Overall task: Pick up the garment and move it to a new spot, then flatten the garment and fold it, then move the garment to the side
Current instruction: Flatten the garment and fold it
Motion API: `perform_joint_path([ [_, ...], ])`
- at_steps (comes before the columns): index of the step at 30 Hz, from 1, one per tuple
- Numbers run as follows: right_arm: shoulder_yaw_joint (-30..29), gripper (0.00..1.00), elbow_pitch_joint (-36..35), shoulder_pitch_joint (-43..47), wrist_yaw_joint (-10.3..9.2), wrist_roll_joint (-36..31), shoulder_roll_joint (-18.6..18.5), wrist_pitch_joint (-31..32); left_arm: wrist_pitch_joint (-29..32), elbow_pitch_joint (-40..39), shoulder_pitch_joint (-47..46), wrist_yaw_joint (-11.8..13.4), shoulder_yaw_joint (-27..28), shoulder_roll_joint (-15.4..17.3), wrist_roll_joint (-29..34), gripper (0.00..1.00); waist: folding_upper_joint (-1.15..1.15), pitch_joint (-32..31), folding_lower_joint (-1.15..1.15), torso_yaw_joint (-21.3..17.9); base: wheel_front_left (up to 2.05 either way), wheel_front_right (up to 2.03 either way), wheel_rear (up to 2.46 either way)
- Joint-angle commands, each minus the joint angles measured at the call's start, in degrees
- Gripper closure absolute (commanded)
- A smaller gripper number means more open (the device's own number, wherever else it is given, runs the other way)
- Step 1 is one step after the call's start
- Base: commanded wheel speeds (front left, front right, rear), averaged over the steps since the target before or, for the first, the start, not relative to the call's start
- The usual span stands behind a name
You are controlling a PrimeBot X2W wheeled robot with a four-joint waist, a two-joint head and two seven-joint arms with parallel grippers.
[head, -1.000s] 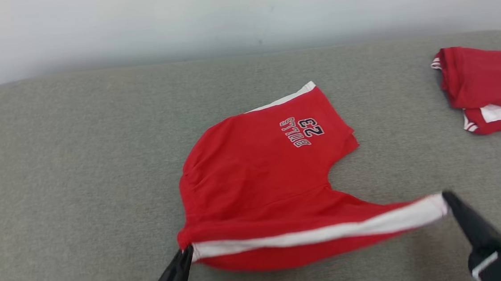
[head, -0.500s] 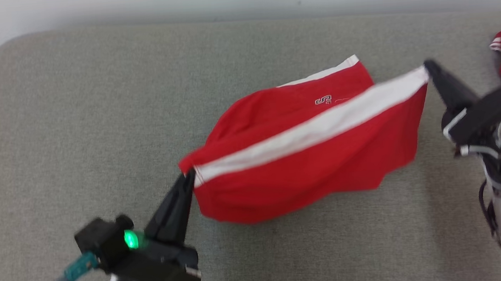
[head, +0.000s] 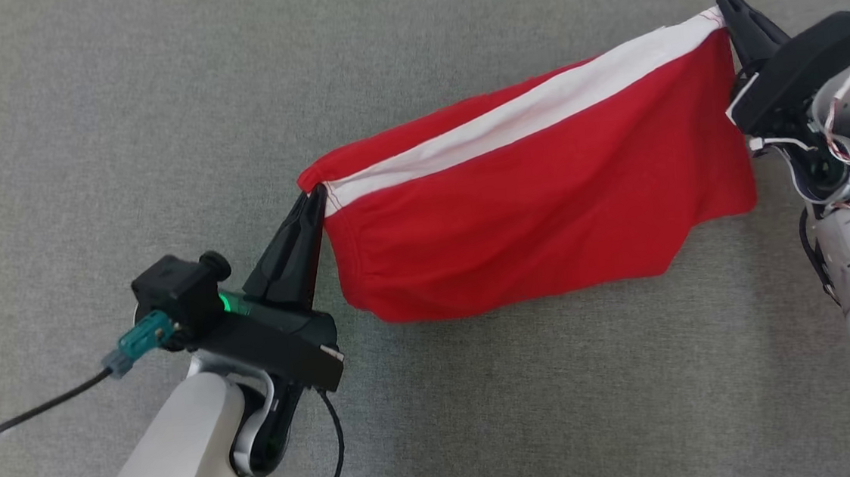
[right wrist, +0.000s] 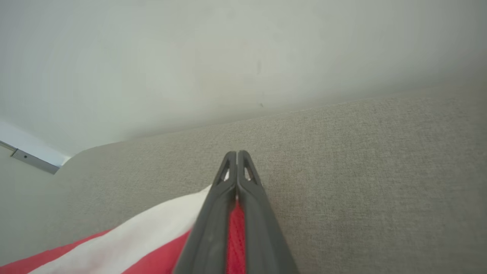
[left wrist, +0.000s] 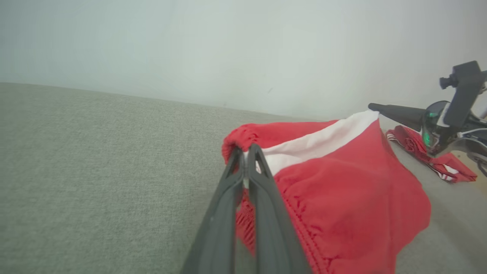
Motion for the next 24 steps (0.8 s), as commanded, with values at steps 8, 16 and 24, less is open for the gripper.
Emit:
perform_joint_path([
  [8,7.3,1.00,7.2,-5.9,0.07,-0.2,-1.0,-5.0,-0.2,4.7,-4.2,0.1,-0.9,-1.3,0.8,1.00,-0.01,3.1,-0.02,0.2,0.00,0.00,0.00],
  [16,11.9,0.00,12.0,-7.8,0.07,2.1,-1.4,-9.4,-0.2,5.9,-3.7,0.1,2.4,-2.8,5.2,0.00,-0.01,2.2,-0.02,-0.1,0.00,0.00,0.00],
  [24,16.4,0.00,12.3,-4.2,0.07,6.2,-3.0,-13.7,-0.2,2.9,2.4,0.1,10.6,-4.9,11.9,0.00,-0.01,-2.5,-0.02,-1.0,0.00,0.00,0.00],
])
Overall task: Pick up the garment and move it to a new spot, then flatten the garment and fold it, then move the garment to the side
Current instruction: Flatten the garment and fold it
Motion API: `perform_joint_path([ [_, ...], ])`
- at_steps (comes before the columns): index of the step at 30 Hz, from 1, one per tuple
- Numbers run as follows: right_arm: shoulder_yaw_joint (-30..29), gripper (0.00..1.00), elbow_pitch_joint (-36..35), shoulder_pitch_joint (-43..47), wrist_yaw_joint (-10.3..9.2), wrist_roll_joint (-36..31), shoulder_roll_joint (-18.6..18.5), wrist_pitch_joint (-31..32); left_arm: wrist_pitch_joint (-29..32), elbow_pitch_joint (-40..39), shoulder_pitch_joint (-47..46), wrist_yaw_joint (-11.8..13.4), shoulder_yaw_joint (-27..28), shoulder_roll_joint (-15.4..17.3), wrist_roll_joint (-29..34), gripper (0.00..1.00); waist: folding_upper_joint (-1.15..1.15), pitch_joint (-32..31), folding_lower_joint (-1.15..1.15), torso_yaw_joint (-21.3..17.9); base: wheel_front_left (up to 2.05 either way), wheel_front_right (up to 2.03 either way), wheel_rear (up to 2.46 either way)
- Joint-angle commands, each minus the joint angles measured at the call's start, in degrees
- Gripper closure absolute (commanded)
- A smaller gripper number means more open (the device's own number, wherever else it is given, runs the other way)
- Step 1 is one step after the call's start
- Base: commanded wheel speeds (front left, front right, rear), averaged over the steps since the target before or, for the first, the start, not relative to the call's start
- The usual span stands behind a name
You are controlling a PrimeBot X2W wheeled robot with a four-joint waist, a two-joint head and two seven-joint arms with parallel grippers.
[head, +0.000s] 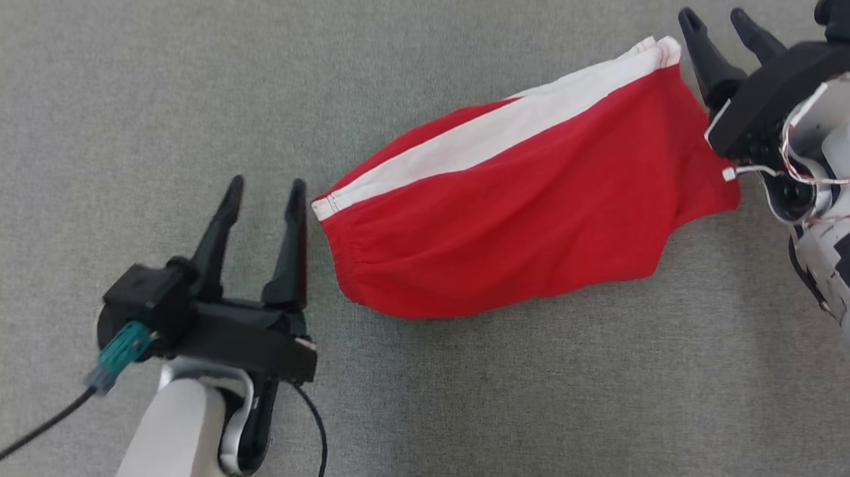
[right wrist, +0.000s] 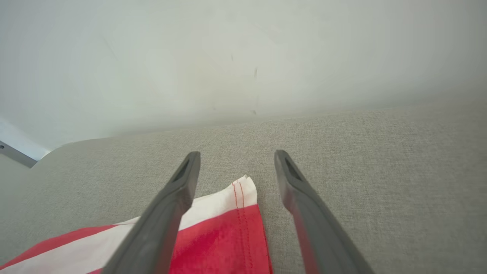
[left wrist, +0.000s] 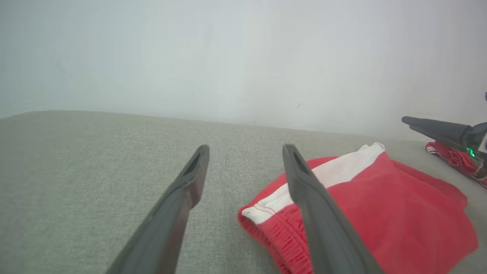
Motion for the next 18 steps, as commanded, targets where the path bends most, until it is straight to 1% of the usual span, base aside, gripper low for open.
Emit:
perform_joint_path([
  [1,0.8,0.00,-0.2,1.7,0.07,1.1,-0.6,-0.8,-0.2,-1.6,2.5,0.1,2.5,-0.8,2.1,0.00,0.00,-2.5,0.00,-0.6,0.00,0.00,0.00],
  [5,3.9,0.00,-0.5,4.7,0.07,2.5,-2.3,-1.9,-0.2,-7.2,7.8,0.8,9.0,-2.5,8.9,0.00,0.00,-4.6,0.00,-0.8,0.00,0.00,0.00],
  [9,5.7,0.00,0.2,8.0,0.07,4.3,-3.7,-2.9,-0.2,-13.3,13.0,3.1,14.5,-4.3,14.9,0.00,0.00,-6.7,0.00,-0.4,0.00,0.00,0.00],
  [11,6.4,0.00,0.7,9.4,0.07,5.1,-4.2,-3.3,-0.2,-16.1,15.4,4.2,16.2,-4.7,18.0,0.00,0.00,-7.6,0.00,0.0,0.00,0.00,0.00],
  [15,8.0,0.00,2.2,11.2,0.07,5.8,-4.7,-3.5,-0.2,-19.7,19.7,6.7,19.6,-5.5,21.4,0.00,0.00,-8.5,0.00,1.1,0.00,0.00,0.00],
  [16,8.0,0.00,2.2,11.2,0.07,5.8,-4.7,-3.5,-0.2,-19.7,19.7,6.7,19.6,-5.5,21.4,0.00,0.00,-8.5,0.00,1.1,0.00,0.00,0.00],
  [18,8.8,0.00,3.0,11.8,0.07,5.8,-4.7,-3.7,-0.2,-20.7,21.5,7.5,20.8,-5.7,22.3,0.00,0.00,-8.6,0.00,1.6,0.00,0.00,0.00],
])
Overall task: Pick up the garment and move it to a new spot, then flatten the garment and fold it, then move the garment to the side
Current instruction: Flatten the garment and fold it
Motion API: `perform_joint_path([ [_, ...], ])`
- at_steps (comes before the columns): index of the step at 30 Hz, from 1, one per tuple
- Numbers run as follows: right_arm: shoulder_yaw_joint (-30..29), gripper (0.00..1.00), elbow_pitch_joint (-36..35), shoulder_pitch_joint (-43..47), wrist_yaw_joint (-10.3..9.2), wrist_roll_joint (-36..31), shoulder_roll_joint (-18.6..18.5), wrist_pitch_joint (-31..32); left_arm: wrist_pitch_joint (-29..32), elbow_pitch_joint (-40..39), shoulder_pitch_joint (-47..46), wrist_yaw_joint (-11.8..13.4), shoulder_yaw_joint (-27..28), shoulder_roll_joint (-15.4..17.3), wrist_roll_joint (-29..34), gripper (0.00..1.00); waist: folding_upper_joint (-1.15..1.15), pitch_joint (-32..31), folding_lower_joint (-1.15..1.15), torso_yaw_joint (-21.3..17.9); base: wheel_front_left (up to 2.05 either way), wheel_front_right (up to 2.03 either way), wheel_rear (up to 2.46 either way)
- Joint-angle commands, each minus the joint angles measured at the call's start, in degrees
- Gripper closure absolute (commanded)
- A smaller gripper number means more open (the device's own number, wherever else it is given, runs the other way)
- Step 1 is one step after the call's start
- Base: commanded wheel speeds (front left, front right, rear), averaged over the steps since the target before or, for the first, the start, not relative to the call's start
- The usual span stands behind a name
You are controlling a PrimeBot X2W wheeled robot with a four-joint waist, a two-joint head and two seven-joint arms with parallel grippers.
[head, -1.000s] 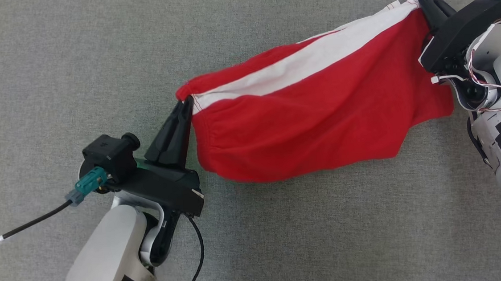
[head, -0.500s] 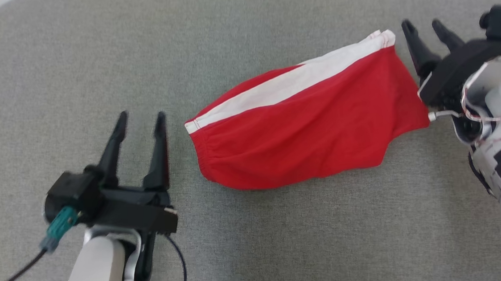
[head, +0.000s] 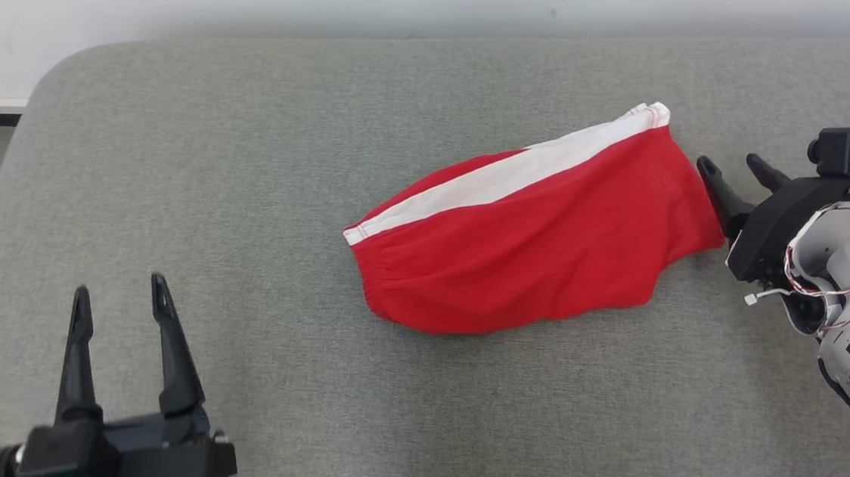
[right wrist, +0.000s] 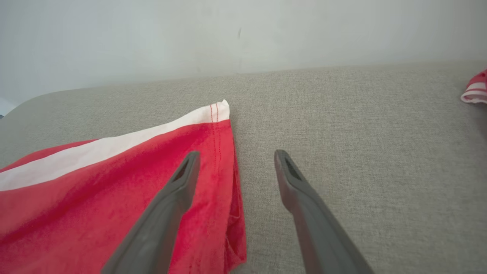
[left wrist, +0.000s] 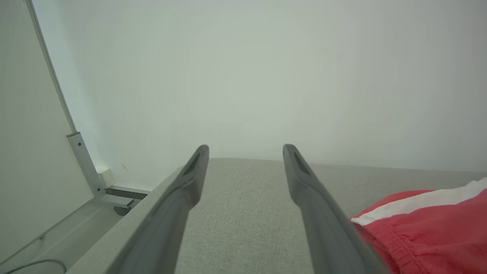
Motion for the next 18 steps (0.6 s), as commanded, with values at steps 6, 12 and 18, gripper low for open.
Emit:
perform_joint_path([
  [6,1.3,0.00,3.4,0.6,0.07,1.1,0.4,0.3,-0.2,0.2,4.8,1.1,-0.2,-0.6,3.0,0.00,0.00,-0.5,0.01,2.1,0.00,0.00,0.00],
  [12,2.7,0.00,7.8,-0.4,0.07,1.3,1.5,2.3,-0.2,1.3,5.9,1.8,-1.2,-1.1,2.5,0.00,0.00,-0.4,0.01,3.6,0.00,0.00,0.00],
  [18,5.0,0.56,10.4,-0.2,0.07,1.7,3.4,6.9,-0.2,3.4,5.4,2.0,-2.1,-1.3,3.3,0.00,0.00,-0.8,0.01,4.2,0.00,0.00,0.00],
])
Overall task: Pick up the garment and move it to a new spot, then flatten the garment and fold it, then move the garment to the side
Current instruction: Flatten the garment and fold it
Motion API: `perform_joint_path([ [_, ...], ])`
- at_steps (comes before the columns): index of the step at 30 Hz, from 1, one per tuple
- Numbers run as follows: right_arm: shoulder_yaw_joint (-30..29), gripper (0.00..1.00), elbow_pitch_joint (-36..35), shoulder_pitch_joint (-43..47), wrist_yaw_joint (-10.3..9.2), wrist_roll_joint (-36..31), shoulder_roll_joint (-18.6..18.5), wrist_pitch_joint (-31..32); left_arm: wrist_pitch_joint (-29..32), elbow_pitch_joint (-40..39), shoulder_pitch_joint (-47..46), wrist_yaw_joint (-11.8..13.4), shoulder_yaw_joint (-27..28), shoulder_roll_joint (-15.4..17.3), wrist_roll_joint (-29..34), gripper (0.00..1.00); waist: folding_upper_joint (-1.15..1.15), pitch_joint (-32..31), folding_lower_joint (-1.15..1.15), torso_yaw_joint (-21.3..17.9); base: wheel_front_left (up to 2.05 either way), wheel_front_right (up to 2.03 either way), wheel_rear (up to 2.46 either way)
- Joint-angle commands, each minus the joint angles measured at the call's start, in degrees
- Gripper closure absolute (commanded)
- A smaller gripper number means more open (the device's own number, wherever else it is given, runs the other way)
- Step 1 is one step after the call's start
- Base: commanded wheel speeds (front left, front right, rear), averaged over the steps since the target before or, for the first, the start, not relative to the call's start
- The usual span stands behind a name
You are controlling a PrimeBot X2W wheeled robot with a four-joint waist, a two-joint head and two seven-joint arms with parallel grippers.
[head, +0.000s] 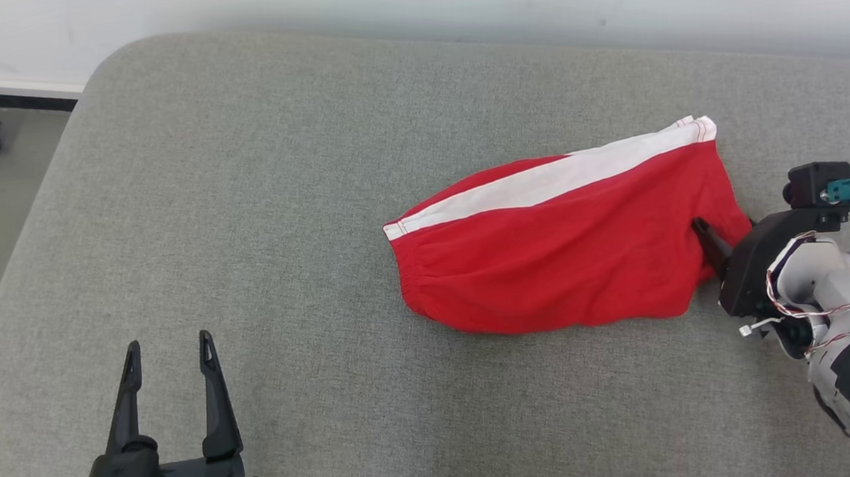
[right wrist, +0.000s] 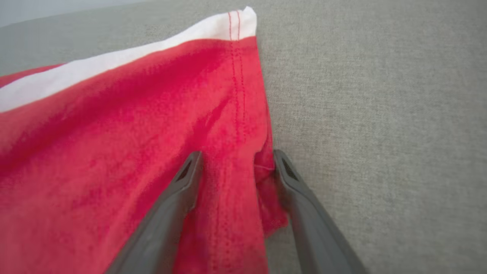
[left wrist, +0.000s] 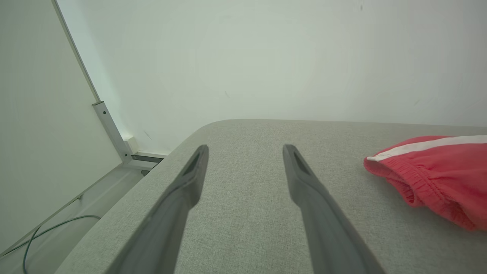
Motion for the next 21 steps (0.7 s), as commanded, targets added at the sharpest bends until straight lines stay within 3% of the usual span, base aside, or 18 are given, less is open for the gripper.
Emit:
perform_joint_path([
  [1,0.5,0.75,0.0,1.1,0.07,1.0,1.0,0.6,-0.2,0.1,0.1,0.1,0.0,-0.1,-0.1,0.00,0.00,-0.5,0.00,-0.1,0.00,0.00,0.00],
  [2,0.7,1.00,-0.3,1.3,0.07,1.2,1.2,0.8,-0.2,0.3,0.2,0.2,0.1,-0.1,-0.1,0.00,0.00,-0.8,0.00,-0.2,0.00,0.00,0.00],
  [7,0.8,1.00,-3.1,3.2,0.07,3.4,0.3,-1.8,-0.2,1.3,1.8,-0.3,0.6,-0.2,-0.1,0.00,0.00,-3.6,0.00,-1.4,0.00,0.00,0.00],
  [21,-0.4,1.00,-15.4,20.2,0.07,12.2,-8.2,-6.1,-0.2,0.4,6.2,-1.9,2.1,0.7,-0.2,0.00,0.00,-8.8,0.00,-7.3,0.00,0.00,0.00],
])
